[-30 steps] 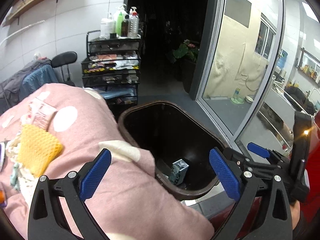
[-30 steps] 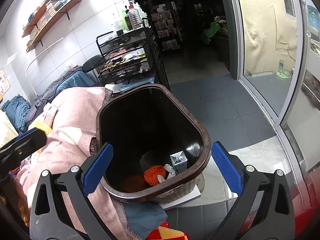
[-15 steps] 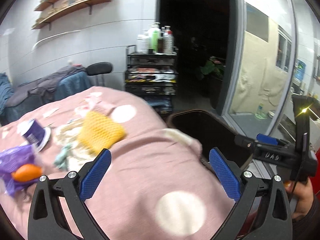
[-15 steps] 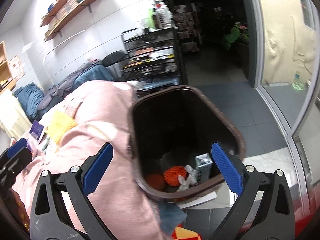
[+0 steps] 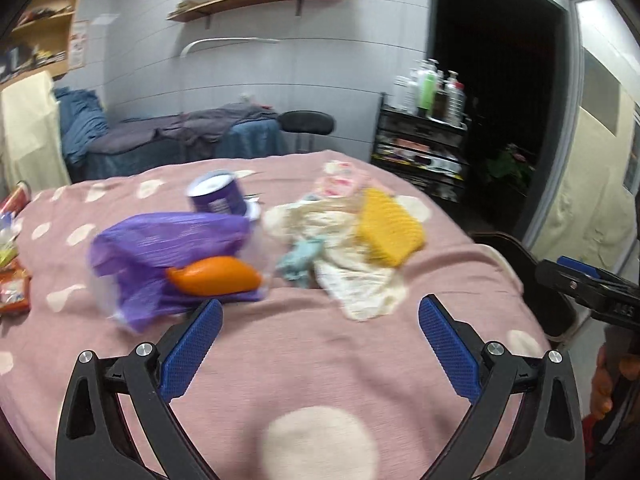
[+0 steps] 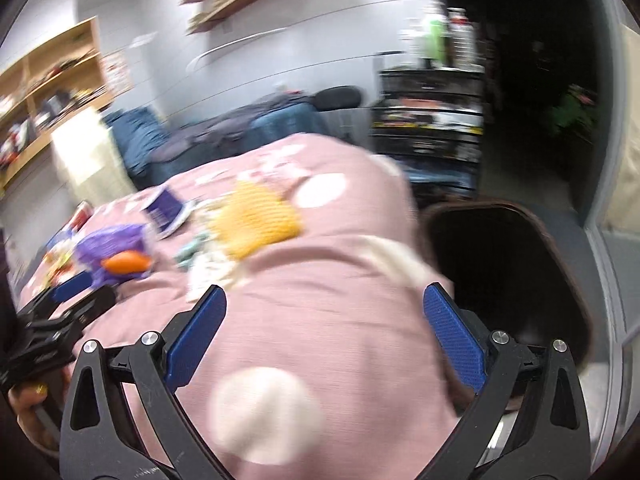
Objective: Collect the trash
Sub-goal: 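Move both tools back over the table toward the purple bag, then grasp the purple bag with the left tool while the right tool grasps the orange sweet potato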
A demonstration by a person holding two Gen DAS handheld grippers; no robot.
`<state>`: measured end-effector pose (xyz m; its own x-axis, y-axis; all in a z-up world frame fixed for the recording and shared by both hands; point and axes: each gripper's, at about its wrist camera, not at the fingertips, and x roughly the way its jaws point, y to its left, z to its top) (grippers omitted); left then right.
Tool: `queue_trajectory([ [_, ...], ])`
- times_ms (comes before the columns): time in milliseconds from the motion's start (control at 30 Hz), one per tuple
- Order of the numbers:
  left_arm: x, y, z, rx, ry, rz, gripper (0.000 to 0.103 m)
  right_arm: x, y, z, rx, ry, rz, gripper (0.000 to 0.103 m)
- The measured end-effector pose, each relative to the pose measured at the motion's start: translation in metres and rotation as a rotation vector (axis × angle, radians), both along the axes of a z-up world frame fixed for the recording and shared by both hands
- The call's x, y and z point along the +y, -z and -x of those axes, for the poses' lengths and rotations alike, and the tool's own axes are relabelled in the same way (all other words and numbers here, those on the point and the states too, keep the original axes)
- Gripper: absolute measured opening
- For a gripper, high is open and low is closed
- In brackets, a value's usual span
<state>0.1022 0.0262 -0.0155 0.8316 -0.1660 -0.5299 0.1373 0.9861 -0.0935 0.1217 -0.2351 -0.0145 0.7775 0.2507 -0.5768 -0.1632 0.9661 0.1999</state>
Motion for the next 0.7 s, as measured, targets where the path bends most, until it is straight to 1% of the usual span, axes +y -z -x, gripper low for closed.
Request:
queue_trajectory([
  [167,0.06,0.001,0.004,-0.007,-0.129,0.023,0.097,0.053,-0.005,-0.008,0.007,-0.173,-0.007,0.097],
  [233,0.077,0.0,0.003,-0.008,-0.162,0.034,0.097,0.075,-0.005,-0.012,0.025,-0.239,-0.021,0.097],
  [367,0.113,0.002,-0.007,0.005,-0.208,0.081,0.097,0.108,-0.003,-0.021,0.066,-0.303,-0.033,0.097],
  [467,0.13,0.006,-0.025,0.029,-0.21,0.091,0.093,0.128,-0.001,-0.024,0.084,-0.338,-0.033,0.097],
  [533,0.138,0.01,-0.037,0.045,-0.193,0.09,0.088,0.139,0.0,-0.023,0.089,-0.359,-0.02,0.097],
  [667,0.148,0.019,-0.055,0.063,-0.114,0.134,0.081,0.153,0.002,-0.026,0.102,-0.393,0.009,0.097],
  [700,0.15,0.02,-0.058,0.065,-0.086,0.154,0.076,0.156,0.002,-0.028,0.105,-0.396,0.016,0.097],
])
